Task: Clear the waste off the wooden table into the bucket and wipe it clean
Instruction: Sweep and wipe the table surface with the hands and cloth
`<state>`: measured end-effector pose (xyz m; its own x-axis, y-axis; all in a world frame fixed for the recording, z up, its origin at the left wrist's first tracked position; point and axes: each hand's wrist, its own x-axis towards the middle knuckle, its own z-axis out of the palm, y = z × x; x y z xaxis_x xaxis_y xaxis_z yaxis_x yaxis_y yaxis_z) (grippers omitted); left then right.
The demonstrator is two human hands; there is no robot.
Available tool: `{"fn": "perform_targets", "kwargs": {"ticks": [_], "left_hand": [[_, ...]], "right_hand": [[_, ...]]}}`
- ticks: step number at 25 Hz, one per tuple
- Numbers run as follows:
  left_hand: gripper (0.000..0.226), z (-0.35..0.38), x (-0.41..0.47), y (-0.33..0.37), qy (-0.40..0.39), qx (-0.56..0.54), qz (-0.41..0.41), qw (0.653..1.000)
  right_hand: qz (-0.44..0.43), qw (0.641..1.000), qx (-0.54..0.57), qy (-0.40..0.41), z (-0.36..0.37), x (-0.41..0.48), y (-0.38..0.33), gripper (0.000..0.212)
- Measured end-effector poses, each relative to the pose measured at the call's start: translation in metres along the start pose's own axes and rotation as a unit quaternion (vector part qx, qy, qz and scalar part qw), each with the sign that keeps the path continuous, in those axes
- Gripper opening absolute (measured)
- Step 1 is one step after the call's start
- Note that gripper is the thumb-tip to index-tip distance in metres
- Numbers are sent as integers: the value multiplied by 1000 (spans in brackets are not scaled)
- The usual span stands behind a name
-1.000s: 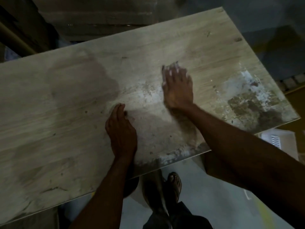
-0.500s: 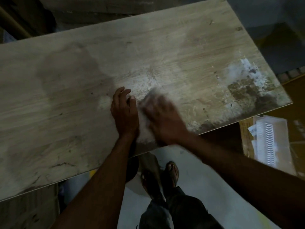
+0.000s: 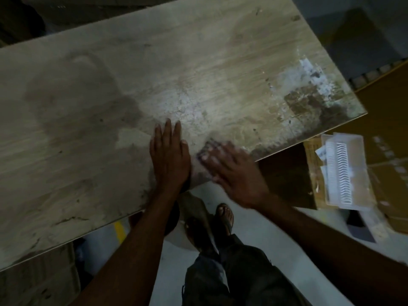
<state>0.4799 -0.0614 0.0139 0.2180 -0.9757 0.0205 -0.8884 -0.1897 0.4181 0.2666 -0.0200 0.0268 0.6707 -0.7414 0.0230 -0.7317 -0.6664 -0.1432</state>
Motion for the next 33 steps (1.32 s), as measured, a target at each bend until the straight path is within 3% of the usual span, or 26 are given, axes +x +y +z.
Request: {"fn": "perform_targets", "kwargs": {"ticks": [1, 2, 4, 5, 6, 7, 9, 10, 12, 13, 14, 16, 17, 18, 19, 21, 22, 23, 25, 26, 27, 28, 30, 31, 32, 33], "left_hand": [[55, 1, -3, -1, -7, 20, 27, 999], [54, 4, -5, -2, -13, 33, 46, 998], [53, 8, -8, -1, -14, 45, 48, 998], [54, 8, -10, 3, -12, 47, 35, 998], [54, 8, -11, 9, -10, 47, 18, 999], [55, 9, -12, 15, -10, 45, 8, 999], [55, 12, -13, 26, -21, 45, 16, 999], [56, 14, -17, 30, -28, 48, 24, 998], [57, 17, -21, 39, -30, 60, 17, 998], [58, 19, -19, 45, -27, 64, 2, 998], [59, 21, -15, 52, -23, 62, -14, 998], [58, 27, -4, 73, -11, 52, -35, 998], [56, 31, 4, 84, -4, 48, -44, 998], [53, 35, 13, 95, 3, 41, -56, 998], [50, 40, 22, 105, 14, 34, -69, 997], [45, 48, 31, 116, 41, 33, -101, 994], [45, 51, 32, 117, 53, 46, -110, 992], [45, 51, 30, 116, 61, 64, -111, 990], [46, 52, 30, 116, 71, 86, -101, 989], [47, 51, 31, 115, 68, 89, -100, 989], [47, 52, 32, 116, 61, 89, -102, 989], [47, 51, 31, 118, 55, 91, -103, 989], [47, 49, 31, 119, 58, 96, -102, 988], [47, 49, 31, 118, 60, 90, -101, 989], [47, 49, 30, 117, 59, 87, -102, 989], [46, 49, 29, 118, 57, 90, -100, 989]], "right_hand": [[45, 998, -34, -5, -5, 2, 32, 56], [154, 988, -30, 4, -10, 4, 65, 56], [377, 926, -9, 8, -29, 13, 92, 59], [403, 915, 17, 9, -32, 16, 83, 60], [343, 939, -3, 27, -20, 15, 62, 59], [196, 980, -11, -18, -17, 11, 40, 58], [-1, 998, -11, -69, -15, 14, 57, 57], [24, 998, -23, -56, -18, 25, 85, 58], [309, 951, 13, 18, -35, 49, 133, 63], [383, 923, 33, 26, -38, 57, 138, 64], [365, 929, 54, 4, -37, 63, 128, 63], [105, 994, -8, -15, -17, 47, 91, 60], [14, 1000, -15, -22, -17, 44, 97, 59], [7, 1000, -16, -17, -20, 50, 118, 58], [72, 997, -18, 11, -23, 65, 146, 58], [341, 938, 32, 52, -44, 99, 185, 59], [368, 928, 48, 34, -45, 105, 187, 60], [319, 946, 43, 33, -39, 98, 179, 62], [55, 998, 1, 10, -16, 46, 143, 62], [-26, 1000, -4, -2, -15, 31, 153, 61], [-34, 999, 0, -2, -21, 29, 179, 61], [33, 999, -9, 13, -26, 40, 207, 61], [284, 957, 30, 50, -52, 75, 249, 60], [333, 942, 42, 25, -55, 84, 248, 60], [319, 946, 41, 31, -49, 83, 233, 61], [230, 972, 11, 45, -31, 66, 202, 62]]}}
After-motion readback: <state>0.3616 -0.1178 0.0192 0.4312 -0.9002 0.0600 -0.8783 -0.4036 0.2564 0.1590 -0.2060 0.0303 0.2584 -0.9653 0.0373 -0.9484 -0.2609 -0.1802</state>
